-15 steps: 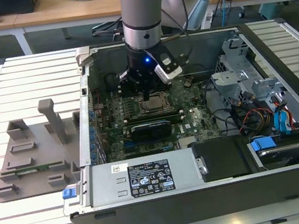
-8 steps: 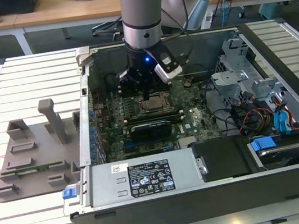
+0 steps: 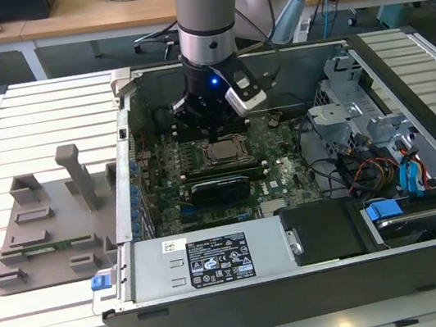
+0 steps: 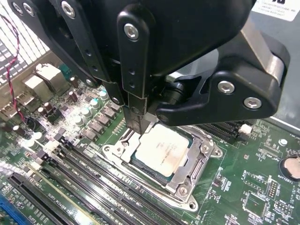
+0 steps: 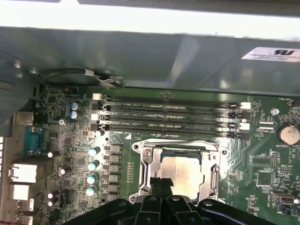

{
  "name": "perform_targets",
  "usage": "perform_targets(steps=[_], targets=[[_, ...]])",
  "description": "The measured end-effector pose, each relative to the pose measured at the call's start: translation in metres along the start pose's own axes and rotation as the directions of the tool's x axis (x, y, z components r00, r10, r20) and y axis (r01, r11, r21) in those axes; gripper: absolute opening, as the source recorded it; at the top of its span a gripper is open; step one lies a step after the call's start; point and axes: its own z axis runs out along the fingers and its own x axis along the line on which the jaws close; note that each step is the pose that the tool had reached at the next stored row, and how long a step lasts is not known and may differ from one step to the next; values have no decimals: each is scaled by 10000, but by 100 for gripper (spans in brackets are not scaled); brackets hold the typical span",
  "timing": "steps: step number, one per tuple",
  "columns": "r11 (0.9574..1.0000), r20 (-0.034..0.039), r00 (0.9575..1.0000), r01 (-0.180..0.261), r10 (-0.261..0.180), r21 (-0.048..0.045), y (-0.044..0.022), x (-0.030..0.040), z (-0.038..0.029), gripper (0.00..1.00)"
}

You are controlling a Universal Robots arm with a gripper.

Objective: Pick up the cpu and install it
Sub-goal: 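Install the second cpu locking lever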

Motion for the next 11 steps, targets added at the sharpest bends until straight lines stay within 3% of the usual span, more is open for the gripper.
perform_targets(steps=[5, 11], targets=[[10000, -1, 10000, 0, 0, 2, 3, 1, -105, 11], [10000, 0, 10000, 0, 0, 1, 3, 1, -106, 11]])
